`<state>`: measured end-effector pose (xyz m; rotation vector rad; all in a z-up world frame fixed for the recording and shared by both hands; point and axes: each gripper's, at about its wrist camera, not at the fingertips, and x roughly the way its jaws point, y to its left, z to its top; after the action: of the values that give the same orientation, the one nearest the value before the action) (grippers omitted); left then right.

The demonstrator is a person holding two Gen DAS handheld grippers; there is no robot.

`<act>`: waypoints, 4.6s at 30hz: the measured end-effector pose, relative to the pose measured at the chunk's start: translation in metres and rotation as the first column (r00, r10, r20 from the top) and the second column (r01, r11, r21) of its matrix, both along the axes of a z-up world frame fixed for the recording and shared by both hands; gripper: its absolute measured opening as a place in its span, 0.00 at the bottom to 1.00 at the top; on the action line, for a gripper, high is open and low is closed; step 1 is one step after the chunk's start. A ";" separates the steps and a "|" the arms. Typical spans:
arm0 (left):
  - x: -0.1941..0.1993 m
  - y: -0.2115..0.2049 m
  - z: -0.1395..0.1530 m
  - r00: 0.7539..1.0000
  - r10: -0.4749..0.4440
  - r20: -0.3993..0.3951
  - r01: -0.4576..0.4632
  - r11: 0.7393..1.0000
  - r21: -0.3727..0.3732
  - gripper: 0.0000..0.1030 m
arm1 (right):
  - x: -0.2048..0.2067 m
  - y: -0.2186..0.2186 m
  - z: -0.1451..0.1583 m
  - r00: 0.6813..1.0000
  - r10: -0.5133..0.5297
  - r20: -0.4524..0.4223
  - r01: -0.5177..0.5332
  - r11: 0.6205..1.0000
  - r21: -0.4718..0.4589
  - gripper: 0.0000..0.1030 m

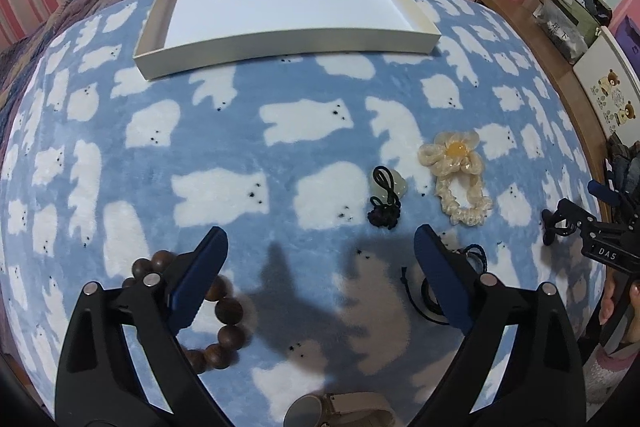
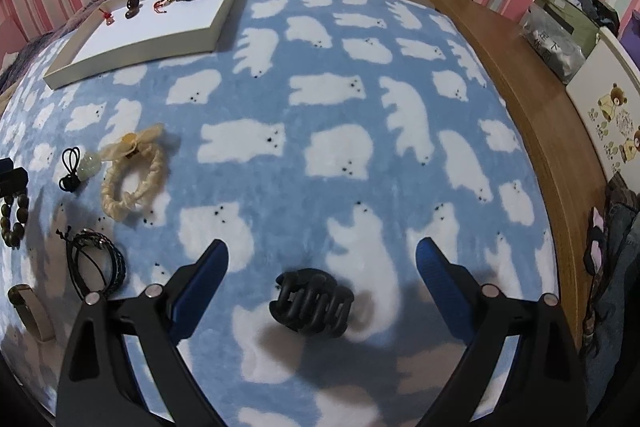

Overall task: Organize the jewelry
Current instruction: 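Move left tool to the jade cord pendant while right tool approaches the black claw clip, then close left tool on the pendant's black cord while right tool grasps the claw clip, then carry the jade pendant with left tool while right tool carries the claw clip into the tray, then open left tool to drop the pendant while right tool releases the claw clip, then withdraw both tools from the tray back over the blanket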

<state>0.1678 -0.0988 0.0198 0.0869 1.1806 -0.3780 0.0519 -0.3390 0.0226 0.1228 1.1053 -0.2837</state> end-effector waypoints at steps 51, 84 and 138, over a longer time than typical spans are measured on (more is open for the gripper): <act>0.002 -0.066 -0.044 0.986 -0.163 0.044 0.157 0.980 0.118 0.17 | -0.003 0.007 -0.029 0.995 -0.017 -0.103 0.015 1.000 -0.016 0.47; 0.138 0.003 0.057 0.960 0.083 0.267 -0.076 0.997 -0.033 0.16 | 0.229 0.077 0.048 0.969 0.168 0.183 -0.189 0.976 0.105 0.47; 0.150 0.049 0.090 0.925 0.206 0.318 -0.213 0.977 -0.012 0.97 | 0.202 0.070 0.109 0.937 0.069 0.343 -0.084 0.996 0.029 0.84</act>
<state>0.3175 -0.0501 0.1098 0.0380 0.8638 -0.1530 0.2543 -0.2693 0.1317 0.1607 0.7681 -0.1603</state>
